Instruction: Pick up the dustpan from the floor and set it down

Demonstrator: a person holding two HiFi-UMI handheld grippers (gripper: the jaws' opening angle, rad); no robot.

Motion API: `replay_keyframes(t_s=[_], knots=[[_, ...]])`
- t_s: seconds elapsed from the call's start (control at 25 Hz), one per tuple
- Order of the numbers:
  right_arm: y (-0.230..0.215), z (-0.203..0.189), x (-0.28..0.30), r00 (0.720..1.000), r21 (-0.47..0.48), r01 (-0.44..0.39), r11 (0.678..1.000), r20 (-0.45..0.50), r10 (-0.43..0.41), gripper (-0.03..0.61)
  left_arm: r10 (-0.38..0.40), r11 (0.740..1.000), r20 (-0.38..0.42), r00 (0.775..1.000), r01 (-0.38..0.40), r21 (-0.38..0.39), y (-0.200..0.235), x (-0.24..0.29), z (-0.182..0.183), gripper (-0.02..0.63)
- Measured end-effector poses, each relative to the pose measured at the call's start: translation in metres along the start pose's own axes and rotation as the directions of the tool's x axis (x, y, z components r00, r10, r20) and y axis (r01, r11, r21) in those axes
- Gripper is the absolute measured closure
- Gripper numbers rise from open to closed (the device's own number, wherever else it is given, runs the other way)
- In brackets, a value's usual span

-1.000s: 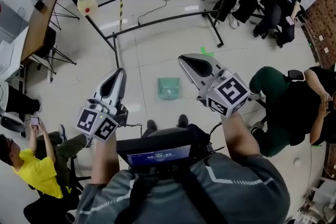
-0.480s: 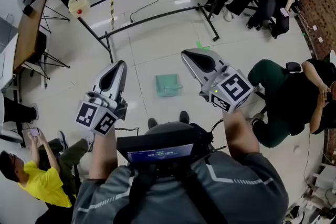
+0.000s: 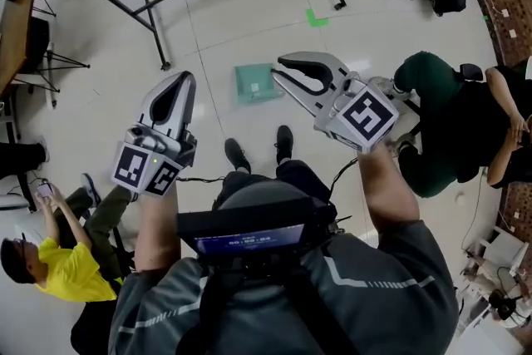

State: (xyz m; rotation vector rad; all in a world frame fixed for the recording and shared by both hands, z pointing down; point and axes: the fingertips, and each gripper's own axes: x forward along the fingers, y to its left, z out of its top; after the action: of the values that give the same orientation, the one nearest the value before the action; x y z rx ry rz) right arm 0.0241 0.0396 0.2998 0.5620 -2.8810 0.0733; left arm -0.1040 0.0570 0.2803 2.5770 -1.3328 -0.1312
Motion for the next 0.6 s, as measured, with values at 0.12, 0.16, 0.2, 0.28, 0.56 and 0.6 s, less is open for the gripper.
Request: replay_keyframes(t_s=[0.12, 0.16, 0.2, 0.28, 0.56, 0.6], knots=[[0.0, -0.047, 0.02, 0.995, 0.033, -0.05, 0.998, -0.083, 0.052, 0.434, -0.002, 1.0, -0.054, 0.999, 0.002, 0.009, 0.014, 0.011, -0.046, 0.58], [0.001, -0.062, 0.024, 0.993, 0.042, -0.064, 0.997, -0.101, 0.068, 0.427, 0.001, 1.0, -0.068, 0.998, 0.0, 0.01, 0.017, 0.015, -0.061, 0.58], [0.0, -0.076, 0.028, 0.99, 0.044, -0.078, 0.996, -0.112, 0.083, 0.419, 0.002, 1.0, -0.075, 0.997, -0.001, 0.01, 0.019, 0.019, -0.075, 0.58], [-0.002, -0.105, 0.035, 0.984, 0.041, -0.108, 0.993, -0.136, 0.112, 0.419, -0.005, 1.0, -0.082, 0.997, 0.006, 0.008, 0.022, 0.029, -0.102, 0.58], [0.006, -0.234, 0.088, 0.932, 0.096, -0.209, 0.973, -0.283, 0.228, 0.335, -0.038, 0.998, -0.196, 0.98, 0.028, -0.052, 0.059, 0.039, -0.224, 0.58], [0.005, -0.253, 0.096, 0.924, 0.087, -0.216, 0.972, -0.302, 0.233, 0.328, -0.037, 0.998, -0.208, 0.977, 0.026, -0.057, 0.068, 0.041, -0.24, 0.58]])
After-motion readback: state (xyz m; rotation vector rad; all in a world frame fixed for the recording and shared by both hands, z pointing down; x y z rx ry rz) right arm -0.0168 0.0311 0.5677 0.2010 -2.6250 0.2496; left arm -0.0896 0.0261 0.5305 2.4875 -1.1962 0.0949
